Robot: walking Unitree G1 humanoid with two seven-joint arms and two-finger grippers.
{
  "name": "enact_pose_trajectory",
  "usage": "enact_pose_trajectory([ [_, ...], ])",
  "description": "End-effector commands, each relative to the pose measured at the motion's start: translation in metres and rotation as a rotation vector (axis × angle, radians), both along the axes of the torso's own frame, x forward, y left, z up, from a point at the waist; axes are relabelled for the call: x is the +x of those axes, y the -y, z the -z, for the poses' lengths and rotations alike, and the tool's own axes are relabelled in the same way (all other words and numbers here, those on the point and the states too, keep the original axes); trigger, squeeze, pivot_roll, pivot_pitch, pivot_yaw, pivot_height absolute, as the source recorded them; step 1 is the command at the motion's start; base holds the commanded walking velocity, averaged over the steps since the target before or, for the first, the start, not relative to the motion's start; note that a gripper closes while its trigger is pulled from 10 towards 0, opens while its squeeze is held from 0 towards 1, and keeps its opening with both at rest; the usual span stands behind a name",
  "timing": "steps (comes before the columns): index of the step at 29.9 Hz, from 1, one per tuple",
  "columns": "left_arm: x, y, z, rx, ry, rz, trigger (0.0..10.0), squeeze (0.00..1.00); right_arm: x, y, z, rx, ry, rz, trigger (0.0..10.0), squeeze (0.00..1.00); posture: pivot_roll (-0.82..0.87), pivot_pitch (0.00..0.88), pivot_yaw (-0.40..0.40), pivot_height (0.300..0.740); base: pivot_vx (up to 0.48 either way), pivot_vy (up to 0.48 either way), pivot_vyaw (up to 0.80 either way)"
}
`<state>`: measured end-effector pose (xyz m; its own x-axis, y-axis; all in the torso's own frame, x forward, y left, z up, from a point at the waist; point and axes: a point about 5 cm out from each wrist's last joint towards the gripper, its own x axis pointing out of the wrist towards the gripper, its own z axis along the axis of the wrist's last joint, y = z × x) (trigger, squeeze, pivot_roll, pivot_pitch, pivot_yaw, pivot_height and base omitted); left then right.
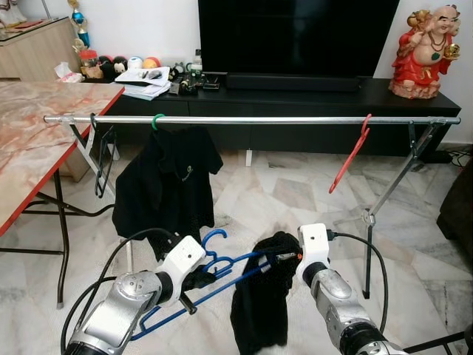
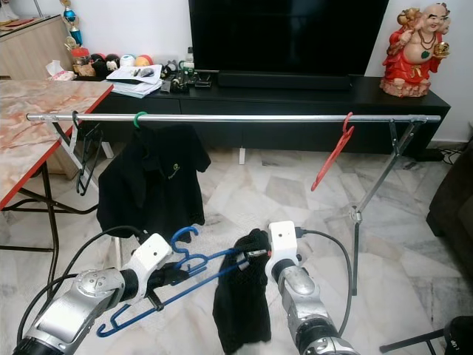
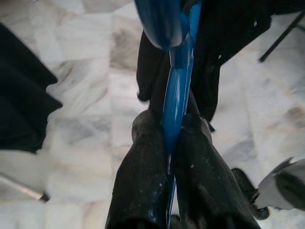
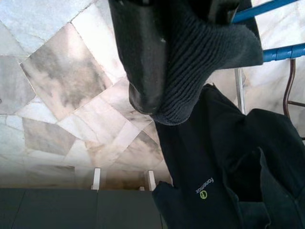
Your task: Hang hanger
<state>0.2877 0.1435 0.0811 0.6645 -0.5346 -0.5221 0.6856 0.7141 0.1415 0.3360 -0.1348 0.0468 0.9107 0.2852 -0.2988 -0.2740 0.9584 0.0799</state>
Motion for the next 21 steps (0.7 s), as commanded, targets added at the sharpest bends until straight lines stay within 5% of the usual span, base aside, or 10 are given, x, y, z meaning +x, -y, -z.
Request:
enact_pose_trajectory([
  [1, 0.004, -0.004, -0.002, 0.008, 0.010, -0.030, 10.0, 0.00, 0.004, 0.001, -0.007, 0.021, 0.033, 0.016, 10.0, 0.00, 0.19, 0.000, -0.025, 0.740, 0.000, 0.000, 0.00],
  [15, 0.006, 0.007, -0.010, -0.075, 0.062, -0.005, 10.0, 0.00, 0.003, -0.017, -0.011, 0.054, 0.030, -0.148, 10.0, 0.00, 0.19, 0.000, -0.029, 0.740, 0.000, 0.000, 0.00],
  [21, 0.003, 0.018, -0.025, -0.257, 0.071, 0.064, 10.0, 0.00, 0.007, -0.023, -0.024, 0.082, 0.071, -0.249, 10.0, 0.00, 0.18, 0.000, -0.026, 0.740, 0.000, 0.000, 0.00],
])
